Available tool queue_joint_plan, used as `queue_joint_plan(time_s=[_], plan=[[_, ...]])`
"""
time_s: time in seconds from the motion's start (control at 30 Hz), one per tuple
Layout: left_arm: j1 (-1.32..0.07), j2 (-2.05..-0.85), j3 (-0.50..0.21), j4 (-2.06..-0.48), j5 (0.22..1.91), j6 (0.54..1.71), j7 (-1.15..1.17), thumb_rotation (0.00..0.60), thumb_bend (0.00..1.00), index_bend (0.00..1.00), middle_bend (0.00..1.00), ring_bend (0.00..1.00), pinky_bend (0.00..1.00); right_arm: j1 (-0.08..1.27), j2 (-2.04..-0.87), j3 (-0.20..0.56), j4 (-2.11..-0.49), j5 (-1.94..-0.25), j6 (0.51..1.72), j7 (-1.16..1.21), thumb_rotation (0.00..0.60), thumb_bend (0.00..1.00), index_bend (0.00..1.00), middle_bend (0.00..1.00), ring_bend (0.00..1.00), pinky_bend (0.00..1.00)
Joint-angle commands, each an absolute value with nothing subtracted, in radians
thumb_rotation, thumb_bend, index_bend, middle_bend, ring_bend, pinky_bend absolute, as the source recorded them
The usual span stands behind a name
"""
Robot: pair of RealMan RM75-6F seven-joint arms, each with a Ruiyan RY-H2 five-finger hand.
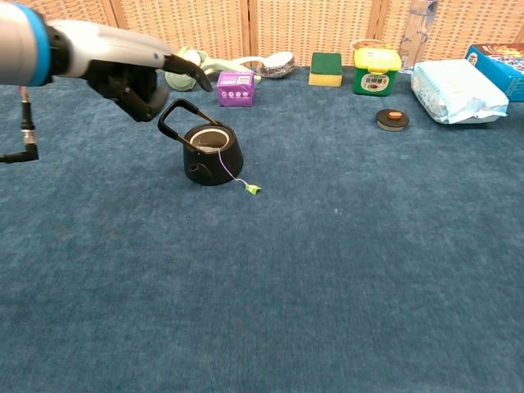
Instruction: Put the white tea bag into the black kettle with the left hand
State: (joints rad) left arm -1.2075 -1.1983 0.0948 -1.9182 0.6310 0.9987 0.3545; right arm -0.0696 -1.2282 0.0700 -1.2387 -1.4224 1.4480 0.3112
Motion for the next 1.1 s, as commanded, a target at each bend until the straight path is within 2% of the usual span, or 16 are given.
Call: queue_joint_plan(time_s=[0.03,0.1,0.2,0.4,0.6,0.83,0.93,1.1], plan=[[-1.077,-1.185,0.111,-1.945,0.783,1.127,0.281,0.6,0.81,0.09,1.0,1.0,0.92,-0.066,-1.219,0.069,-1.256,-1.434,1.459,0.3,0.6,0.24,0.34,0.34,0.29,0.29],[-1.02,-1.181,0.127,-1.946,0.851,1.182,0.265,0.6,0.77,0.09,1.0,0.98,0.9,-0.063,-1.214,0.07,-1.27,-1.443,1.467,0.29,0.6,0.24,0.34,0.34,0.29,0.29],[-0.95,-1.172,0.15,-1.947,0.925,1.257,0.252,0.6,0.71,0.09,0.99,0.9,0.86,-0.055,-1.209,0.071,-1.287,-1.455,1.474,0.274,0.6,0.24,0.34,0.34,0.29,0.29],[-0.785,-1.173,0.193,-1.924,1.081,1.415,0.226,0.6,0.65,0.09,0.75,0.68,0.69,-0.031,-1.203,0.076,-1.326,-1.486,1.486,0.235,0.6,0.24,0.34,0.34,0.29,0.29],[-0.623,-1.188,0.226,-1.874,1.194,1.559,0.189,0.6,0.65,0.09,0.57,0.53,0.61,-0.003,-1.205,0.083,-1.353,-1.529,1.508,0.205,0.6,0.24,0.34,0.34,0.29,0.28],[-0.449,-1.211,0.236,-1.8,1.276,1.715,0.151,0.6,0.65,0.09,0.51,0.42,0.56,0.029,-1.214,0.09,-1.385,-1.583,1.539,0.165,0.6,0.24,0.34,0.34,0.29,0.27],[-0.371,-1.229,0.23,-1.747,1.307,1.787,0.127,0.6,0.65,0.09,0.49,0.41,0.53,0.04,-1.217,0.088,-1.4,-1.607,1.553,0.147,0.6,0.24,0.34,0.34,0.29,0.27],[-0.287,-1.237,0.223,-1.699,1.327,1.828,0.098,0.6,0.65,0.09,0.49,0.4,0.52,0.053,-1.22,0.08,-1.42,-1.631,1.556,0.122,0.6,0.24,0.34,0.34,0.29,0.26]])
